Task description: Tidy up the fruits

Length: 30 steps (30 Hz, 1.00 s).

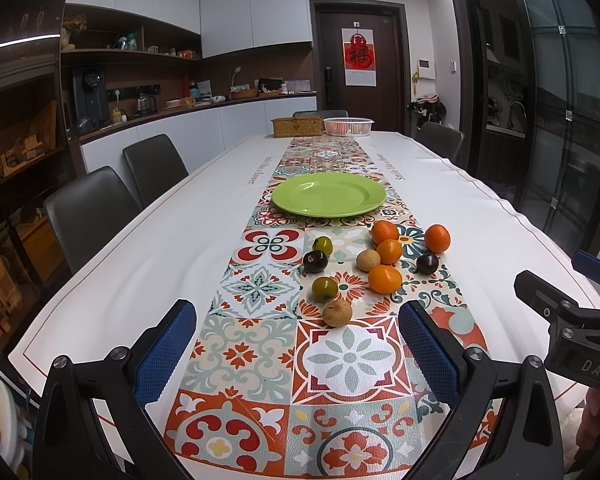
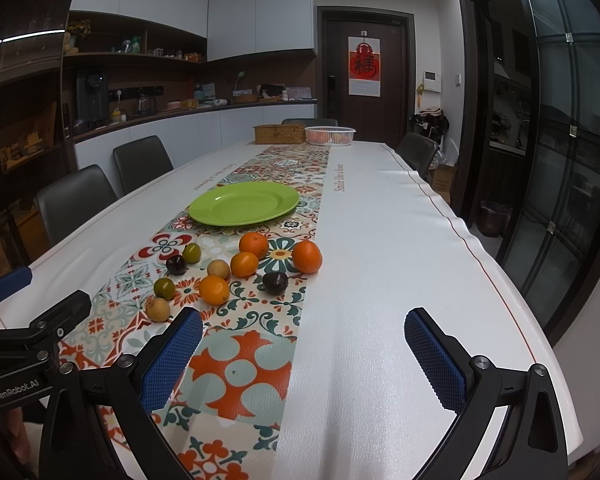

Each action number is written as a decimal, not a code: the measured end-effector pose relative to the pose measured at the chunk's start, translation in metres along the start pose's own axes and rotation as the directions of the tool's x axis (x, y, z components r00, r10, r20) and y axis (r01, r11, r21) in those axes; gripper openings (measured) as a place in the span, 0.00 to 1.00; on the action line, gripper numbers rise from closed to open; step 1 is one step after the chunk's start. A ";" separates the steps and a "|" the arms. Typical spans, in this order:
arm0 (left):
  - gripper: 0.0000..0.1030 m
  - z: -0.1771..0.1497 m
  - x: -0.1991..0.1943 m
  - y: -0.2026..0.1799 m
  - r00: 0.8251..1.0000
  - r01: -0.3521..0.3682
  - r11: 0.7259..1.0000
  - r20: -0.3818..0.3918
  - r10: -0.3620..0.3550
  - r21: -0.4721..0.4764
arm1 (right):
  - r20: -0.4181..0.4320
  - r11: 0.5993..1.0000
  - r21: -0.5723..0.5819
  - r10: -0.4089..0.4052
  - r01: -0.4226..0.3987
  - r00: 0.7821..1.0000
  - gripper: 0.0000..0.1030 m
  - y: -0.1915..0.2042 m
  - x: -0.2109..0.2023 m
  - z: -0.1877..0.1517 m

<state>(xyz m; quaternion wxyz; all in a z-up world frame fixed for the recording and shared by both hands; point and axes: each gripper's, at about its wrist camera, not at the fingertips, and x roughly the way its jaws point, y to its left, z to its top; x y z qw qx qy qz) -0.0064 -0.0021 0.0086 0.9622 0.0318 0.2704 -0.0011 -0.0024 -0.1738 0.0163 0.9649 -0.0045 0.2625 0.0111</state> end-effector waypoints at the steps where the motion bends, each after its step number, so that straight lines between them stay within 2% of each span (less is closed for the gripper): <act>1: 1.00 0.001 -0.001 0.000 1.000 0.000 1.000 0.000 0.000 0.000 | 0.000 1.000 0.000 0.000 0.000 1.000 0.99 0.000 0.000 0.000; 30: 1.00 -0.002 0.004 -0.001 1.000 0.010 1.000 -0.011 -0.010 -0.002 | -0.011 1.000 -0.014 0.015 -0.015 1.000 0.99 0.002 -0.003 -0.002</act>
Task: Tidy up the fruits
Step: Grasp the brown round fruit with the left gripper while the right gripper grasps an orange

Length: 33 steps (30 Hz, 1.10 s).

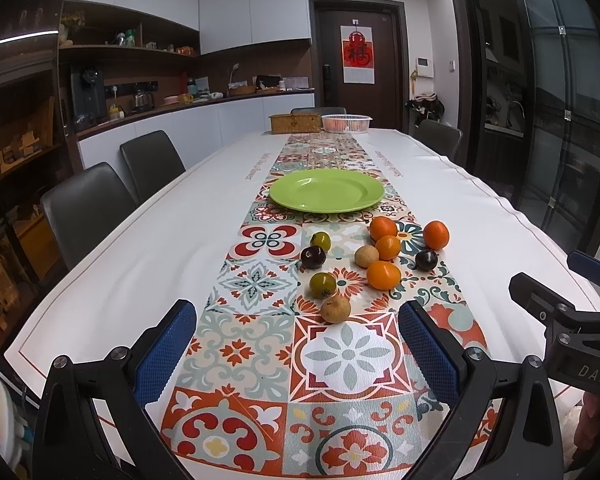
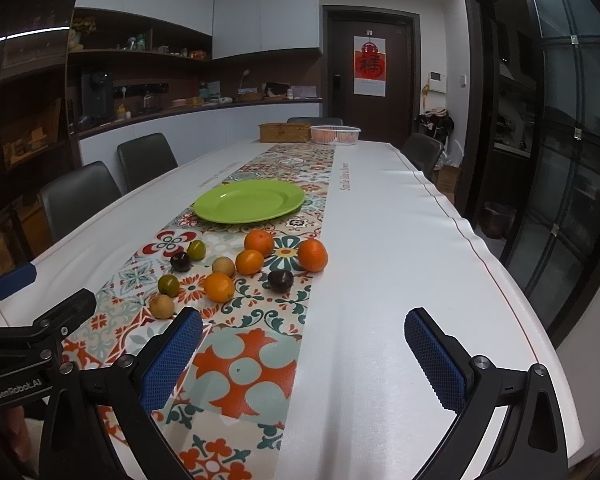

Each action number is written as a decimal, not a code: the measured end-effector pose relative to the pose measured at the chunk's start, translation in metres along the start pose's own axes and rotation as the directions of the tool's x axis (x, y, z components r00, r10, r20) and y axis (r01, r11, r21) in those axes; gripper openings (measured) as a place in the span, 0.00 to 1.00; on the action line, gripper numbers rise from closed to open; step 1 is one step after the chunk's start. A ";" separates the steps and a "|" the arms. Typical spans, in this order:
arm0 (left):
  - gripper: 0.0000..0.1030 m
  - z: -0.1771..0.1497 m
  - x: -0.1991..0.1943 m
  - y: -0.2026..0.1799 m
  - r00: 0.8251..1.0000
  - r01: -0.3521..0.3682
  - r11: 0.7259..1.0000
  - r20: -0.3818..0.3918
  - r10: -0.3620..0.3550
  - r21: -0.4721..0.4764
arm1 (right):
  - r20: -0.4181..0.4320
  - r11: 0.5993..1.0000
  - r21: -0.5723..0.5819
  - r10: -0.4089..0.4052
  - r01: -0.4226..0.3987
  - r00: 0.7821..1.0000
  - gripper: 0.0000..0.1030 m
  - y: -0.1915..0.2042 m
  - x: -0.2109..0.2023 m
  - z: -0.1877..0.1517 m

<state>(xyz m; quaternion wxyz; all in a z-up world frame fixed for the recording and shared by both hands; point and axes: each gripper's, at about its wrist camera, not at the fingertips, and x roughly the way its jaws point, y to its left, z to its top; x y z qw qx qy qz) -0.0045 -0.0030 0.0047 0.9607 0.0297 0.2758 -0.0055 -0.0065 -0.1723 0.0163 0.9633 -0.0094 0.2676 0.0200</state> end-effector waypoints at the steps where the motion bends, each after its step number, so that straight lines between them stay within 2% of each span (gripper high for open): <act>1: 1.00 0.000 0.001 0.000 1.000 0.001 1.000 -0.003 -0.001 0.000 | -0.004 1.000 -0.001 0.001 -0.001 1.000 0.99 0.000 0.000 0.000; 7: 0.96 0.000 0.012 0.000 1.000 0.013 1.000 -0.014 -0.012 0.027 | -0.028 0.999 -0.035 0.015 -0.016 1.000 0.99 0.009 0.019 0.002; 11: 0.88 0.001 0.022 0.000 1.000 0.022 0.998 -0.020 -0.020 0.058 | -0.025 0.994 -0.100 0.035 -0.037 0.999 0.99 0.015 0.034 0.007; 16: 0.75 0.002 0.042 -0.002 0.996 0.070 0.992 -0.057 -0.065 0.105 | -0.047 0.977 -0.194 0.082 -0.089 0.996 0.97 0.028 0.058 0.014; 21: 0.65 -0.001 0.056 -0.003 0.991 0.110 0.984 -0.089 -0.097 0.143 | -0.103 0.951 -0.267 0.134 -0.157 0.986 0.82 0.039 0.081 0.016; 24: 0.58 -0.003 0.067 -0.005 0.983 0.159 0.975 -0.122 -0.141 0.153 | -0.145 0.933 -0.292 0.176 -0.212 0.974 0.74 0.045 0.094 0.017; 31: 0.50 -0.003 0.089 -0.003 0.964 0.213 0.969 -0.186 -0.188 0.127 | -0.209 0.888 -0.360 0.220 -0.284 0.953 0.64 0.061 0.117 0.017; 33: 0.46 -0.003 0.093 -0.001 0.959 0.225 0.967 -0.202 -0.198 0.121 | -0.232 0.880 -0.363 0.233 -0.307 0.944 0.57 0.064 0.124 0.016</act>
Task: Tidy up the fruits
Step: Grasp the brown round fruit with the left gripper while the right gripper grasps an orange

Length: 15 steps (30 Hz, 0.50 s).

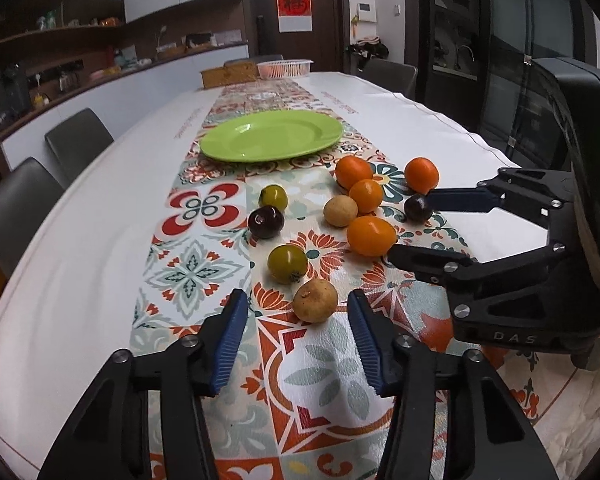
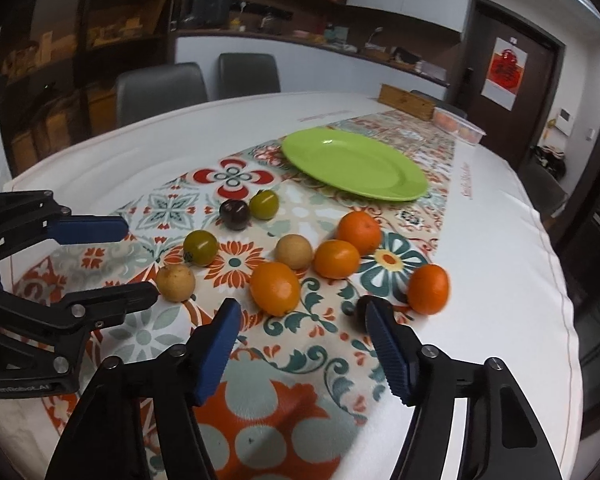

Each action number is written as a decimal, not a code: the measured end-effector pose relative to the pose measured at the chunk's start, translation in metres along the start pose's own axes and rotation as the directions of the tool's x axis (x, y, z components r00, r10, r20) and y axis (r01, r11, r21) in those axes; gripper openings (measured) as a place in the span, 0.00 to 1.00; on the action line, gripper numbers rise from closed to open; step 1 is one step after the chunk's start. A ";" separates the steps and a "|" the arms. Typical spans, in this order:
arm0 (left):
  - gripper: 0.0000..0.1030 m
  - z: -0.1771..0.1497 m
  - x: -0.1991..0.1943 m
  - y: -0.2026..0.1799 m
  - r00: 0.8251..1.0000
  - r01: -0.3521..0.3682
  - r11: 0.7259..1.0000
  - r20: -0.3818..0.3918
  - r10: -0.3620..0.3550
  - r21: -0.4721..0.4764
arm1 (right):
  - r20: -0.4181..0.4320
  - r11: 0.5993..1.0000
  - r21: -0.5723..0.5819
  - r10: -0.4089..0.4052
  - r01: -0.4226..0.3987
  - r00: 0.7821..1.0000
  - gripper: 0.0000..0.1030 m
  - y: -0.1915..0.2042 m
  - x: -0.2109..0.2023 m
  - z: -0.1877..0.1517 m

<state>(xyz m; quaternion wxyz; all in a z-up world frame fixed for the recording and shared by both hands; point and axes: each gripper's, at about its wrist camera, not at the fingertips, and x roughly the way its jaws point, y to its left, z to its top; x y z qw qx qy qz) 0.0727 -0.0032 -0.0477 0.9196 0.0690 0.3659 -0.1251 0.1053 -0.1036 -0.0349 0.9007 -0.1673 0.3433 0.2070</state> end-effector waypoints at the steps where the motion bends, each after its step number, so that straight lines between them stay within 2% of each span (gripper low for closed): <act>1: 0.45 0.000 0.003 0.001 1.000 0.013 1.000 -0.010 -0.013 -0.001 | -0.007 1.000 -0.003 0.008 -0.008 1.000 0.56 0.000 0.003 0.001; 5: 0.41 0.000 0.008 0.003 0.998 0.050 0.999 -0.032 -0.051 -0.020 | -0.024 1.000 -0.007 0.029 -0.029 0.999 0.50 0.000 0.012 0.003; 10: 0.41 0.003 0.014 0.004 0.996 0.072 0.997 -0.047 -0.074 -0.034 | -0.031 0.999 -0.011 0.051 -0.052 0.998 0.49 0.000 0.018 0.007; 15: 0.33 0.006 0.020 0.006 0.993 0.087 0.994 -0.074 -0.092 -0.059 | -0.049 0.996 0.011 0.084 -0.083 0.995 0.42 -0.002 0.027 0.011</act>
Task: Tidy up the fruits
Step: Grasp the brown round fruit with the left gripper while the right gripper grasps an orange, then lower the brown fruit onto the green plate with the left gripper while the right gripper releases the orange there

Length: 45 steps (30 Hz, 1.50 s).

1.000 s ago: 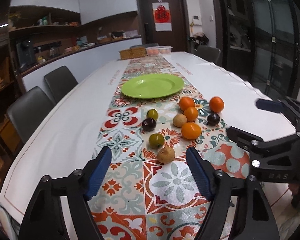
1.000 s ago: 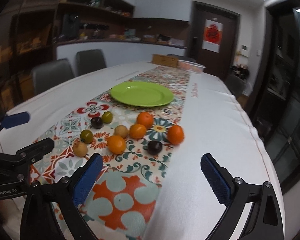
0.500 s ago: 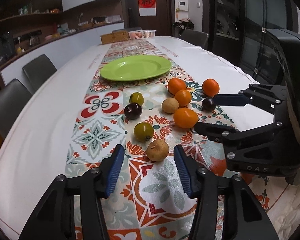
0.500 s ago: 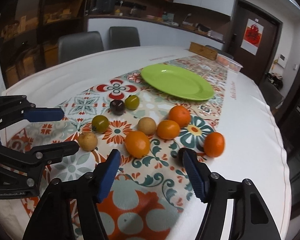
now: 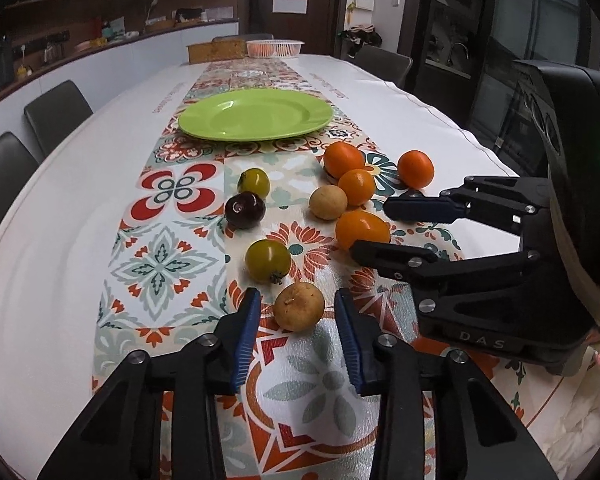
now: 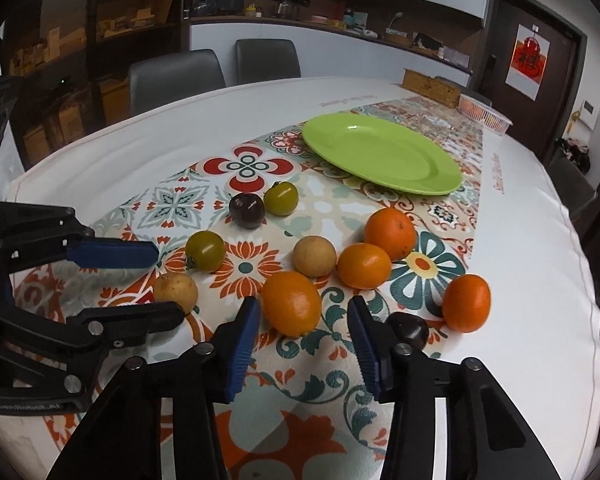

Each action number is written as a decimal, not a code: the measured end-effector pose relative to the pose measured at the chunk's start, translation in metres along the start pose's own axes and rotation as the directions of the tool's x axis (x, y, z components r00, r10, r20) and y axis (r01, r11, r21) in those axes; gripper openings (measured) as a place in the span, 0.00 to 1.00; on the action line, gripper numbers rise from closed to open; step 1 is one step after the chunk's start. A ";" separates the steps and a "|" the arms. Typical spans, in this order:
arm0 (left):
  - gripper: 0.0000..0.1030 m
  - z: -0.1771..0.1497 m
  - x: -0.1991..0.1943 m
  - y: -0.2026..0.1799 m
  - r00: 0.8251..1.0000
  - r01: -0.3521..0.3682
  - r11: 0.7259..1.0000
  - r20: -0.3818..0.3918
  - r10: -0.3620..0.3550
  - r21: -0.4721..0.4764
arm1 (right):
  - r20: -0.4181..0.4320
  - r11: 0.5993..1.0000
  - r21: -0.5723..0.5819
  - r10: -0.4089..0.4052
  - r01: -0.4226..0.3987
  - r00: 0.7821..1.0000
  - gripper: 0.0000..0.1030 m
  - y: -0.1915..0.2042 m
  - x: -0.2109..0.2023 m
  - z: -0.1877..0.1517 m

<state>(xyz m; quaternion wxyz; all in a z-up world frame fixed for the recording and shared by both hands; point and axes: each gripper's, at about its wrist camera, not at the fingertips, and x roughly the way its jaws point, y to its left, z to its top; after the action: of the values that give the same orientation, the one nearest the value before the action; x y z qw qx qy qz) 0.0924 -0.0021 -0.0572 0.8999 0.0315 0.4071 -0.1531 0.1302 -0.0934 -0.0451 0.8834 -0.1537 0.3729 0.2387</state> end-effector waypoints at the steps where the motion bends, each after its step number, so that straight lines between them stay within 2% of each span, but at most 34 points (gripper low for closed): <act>1: 0.30 0.001 0.001 0.001 1.000 -0.003 1.000 -0.008 0.003 -0.004 | -0.005 1.000 0.005 0.005 -0.005 1.000 0.42 0.000 0.001 0.001; 7: 0.27 0.004 0.003 0.000 1.000 -0.001 1.000 -0.026 0.001 -0.021 | -0.011 1.000 0.012 0.021 -0.020 1.000 0.40 0.003 0.006 0.002; 11: 0.26 0.005 -0.001 0.001 1.000 -0.005 1.000 -0.025 0.005 -0.028 | -0.019 0.999 0.025 0.028 -0.028 0.999 0.34 0.005 0.009 0.002; 18: 0.26 0.010 -0.011 -0.001 1.000 -0.026 0.999 0.003 0.026 -0.020 | -0.009 0.998 0.059 0.036 -0.035 0.999 0.34 0.004 0.002 0.000; 27: 0.26 0.021 -0.030 -0.002 0.997 -0.036 0.999 0.063 0.037 -0.016 | 0.051 0.995 0.093 0.016 -0.021 0.999 0.34 -0.001 -0.023 0.007; 36: 0.26 0.055 -0.036 0.006 0.993 -0.042 0.999 0.107 0.043 -0.013 | 0.118 0.991 0.133 -0.015 -0.001 0.993 0.34 -0.015 -0.040 0.033; 40: 0.26 0.077 -0.039 0.008 0.987 -0.071 0.997 0.147 0.069 0.008 | 0.146 0.990 0.138 -0.030 0.009 0.989 0.34 -0.024 -0.045 0.052; 45: 0.26 0.106 -0.036 0.015 0.982 -0.066 0.998 0.177 0.062 0.019 | 0.158 0.986 0.164 -0.053 0.027 0.986 0.34 -0.042 -0.039 0.074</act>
<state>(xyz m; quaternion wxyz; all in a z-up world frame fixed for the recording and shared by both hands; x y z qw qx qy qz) 0.1513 0.0024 0.0390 0.9363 0.0422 0.3228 -0.1314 0.1725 -0.1077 0.0376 0.9250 -0.0691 0.3147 0.2015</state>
